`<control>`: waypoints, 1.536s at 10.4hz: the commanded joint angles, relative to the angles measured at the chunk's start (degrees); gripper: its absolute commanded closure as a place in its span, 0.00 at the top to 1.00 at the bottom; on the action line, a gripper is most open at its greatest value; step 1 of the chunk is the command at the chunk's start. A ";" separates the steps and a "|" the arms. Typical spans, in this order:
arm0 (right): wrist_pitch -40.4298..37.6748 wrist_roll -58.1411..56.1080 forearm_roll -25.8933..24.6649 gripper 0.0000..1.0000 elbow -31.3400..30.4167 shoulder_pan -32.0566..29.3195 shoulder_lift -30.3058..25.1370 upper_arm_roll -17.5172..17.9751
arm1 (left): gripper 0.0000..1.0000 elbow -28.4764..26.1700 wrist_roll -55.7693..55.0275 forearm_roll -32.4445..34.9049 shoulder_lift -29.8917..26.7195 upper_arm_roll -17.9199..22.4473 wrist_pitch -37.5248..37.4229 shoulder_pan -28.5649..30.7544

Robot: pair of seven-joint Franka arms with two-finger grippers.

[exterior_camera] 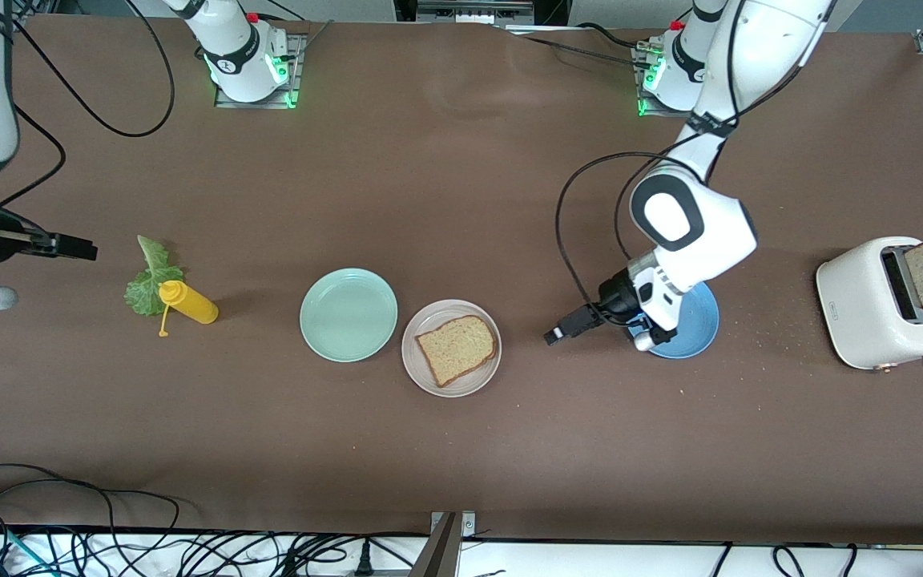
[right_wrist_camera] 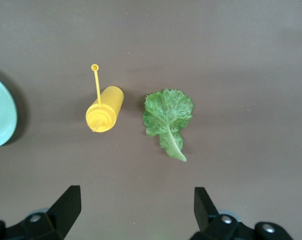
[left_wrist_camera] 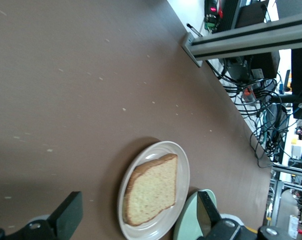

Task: Make sandwich on beige plate with both arms
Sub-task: 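Release the bread while the right gripper reaches the lettuce leaf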

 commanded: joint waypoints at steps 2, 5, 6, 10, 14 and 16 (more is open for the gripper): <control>9.53 -2.35 -1.33 1.00 -9.57 -0.44 -0.83 -0.28 | 1.00 -8.38 -0.47 12.27 -6.58 -0.30 -3.25 6.77; 17.89 -3.94 -1.33 1.00 -19.32 -0.44 -1.10 -1.51 | 1.00 -12.78 -0.56 24.12 -10.63 -0.21 -6.93 12.38; 20.61 -4.64 -1.33 1.00 -22.84 -0.44 -1.10 -1.52 | 1.00 -12.70 -0.82 31.39 -11.68 -0.21 -11.74 15.89; 33.09 -13.85 -1.33 1.00 -32.25 -0.44 -0.05 -4.76 | 1.00 -11.30 -8.28 57.70 -15.82 2.95 -22.49 20.06; 41.46 -21.41 -1.24 1.00 -36.85 -0.44 4.51 -6.00 | 1.00 -6.03 -12.05 74.32 -17.31 4.36 -35.14 19.79; 44.53 -26.41 -1.24 1.00 -36.85 -1.31 7.59 -6.61 | 1.00 -1.30 -14.00 79.96 -17.67 4.18 -43.04 19.44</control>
